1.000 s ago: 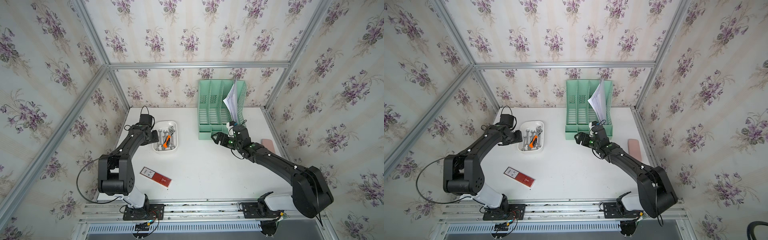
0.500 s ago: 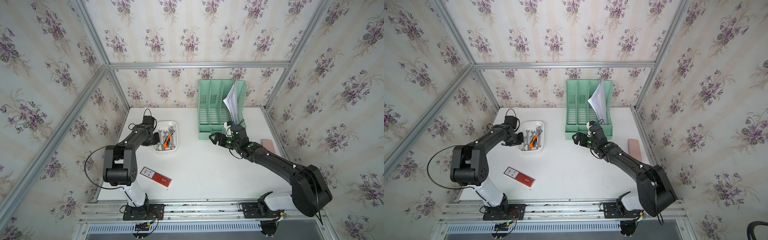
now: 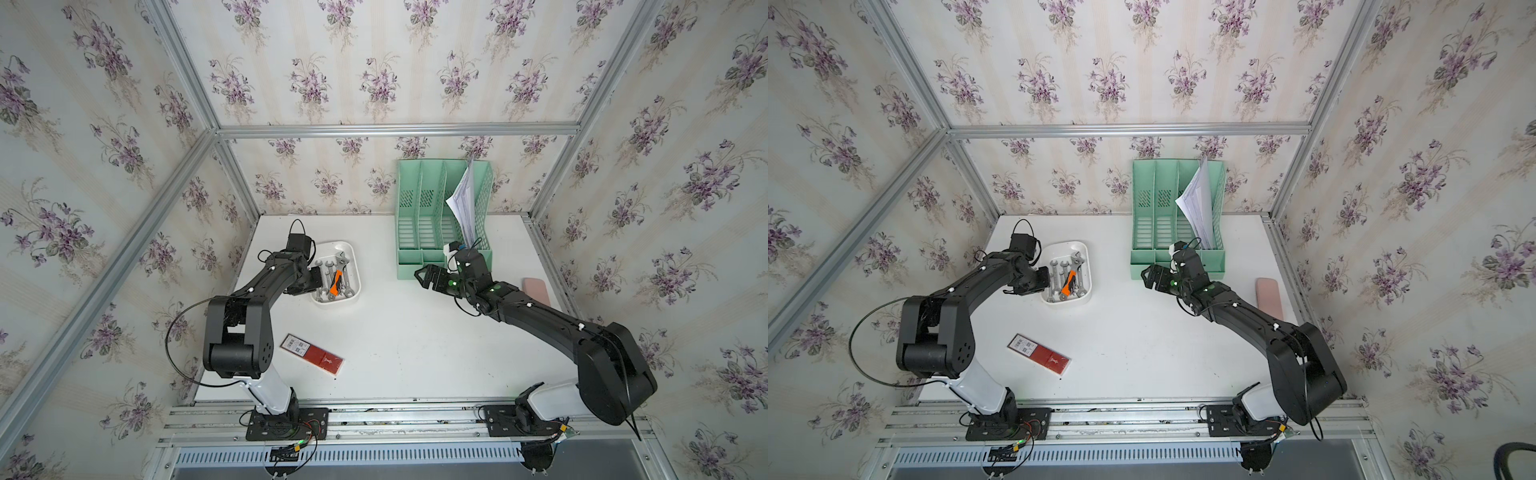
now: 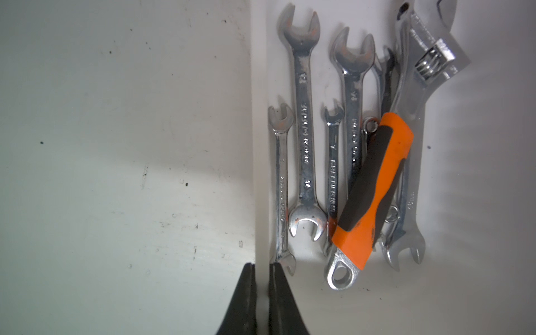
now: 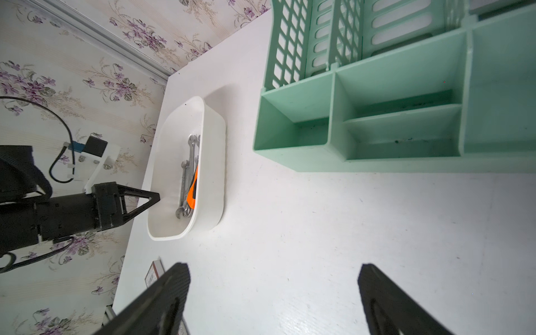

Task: Take out the wrench from the storage box
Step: Move the storage box to the center of the board.

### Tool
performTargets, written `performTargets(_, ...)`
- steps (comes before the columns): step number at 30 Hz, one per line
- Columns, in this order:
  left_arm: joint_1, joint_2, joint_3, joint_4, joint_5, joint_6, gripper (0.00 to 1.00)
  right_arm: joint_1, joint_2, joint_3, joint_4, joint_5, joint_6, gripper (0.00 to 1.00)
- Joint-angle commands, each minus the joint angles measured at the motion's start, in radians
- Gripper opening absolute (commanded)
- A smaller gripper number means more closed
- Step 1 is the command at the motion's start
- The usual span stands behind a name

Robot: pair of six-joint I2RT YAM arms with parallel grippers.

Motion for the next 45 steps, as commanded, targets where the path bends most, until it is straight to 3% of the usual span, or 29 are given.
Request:
performTargets(1,-0.033,-0.037,-0.014,-0.037,0.005,-0.019,0.05,0.019,0.010,0.011,-0.012,0.004,0.001,0.95)
performTargets(7,-0.156,-0.099,-0.060,-0.074,-0.008,-0.089,0.05,0.029,0.026,0.023,-0.025,0.019,0.007,0.95)
performTargets(17,-0.456,-0.188,-0.153,-0.128,-0.055,-0.303,0.03,0.038,0.040,0.061,-0.097,0.051,0.014,0.95)
performTargets(25,-0.651,-0.202,-0.163,-0.142,-0.108,-0.459,0.02,0.053,0.007,0.124,-0.263,0.044,0.028,0.87)
performTargets(33,-0.784,-0.134,-0.103,-0.084,-0.130,-0.548,0.04,0.074,-0.068,0.158,-0.448,0.043,0.041,0.75)
performTargets(40,-0.822,-0.073,-0.062,-0.030,-0.133,-0.576,0.06,0.097,-0.064,0.163,-0.538,0.049,0.059,0.69)
performTargets(45,-0.873,-0.061,-0.046,0.015,-0.143,-0.629,0.19,0.121,-0.014,0.148,-0.513,0.017,0.057,0.63)
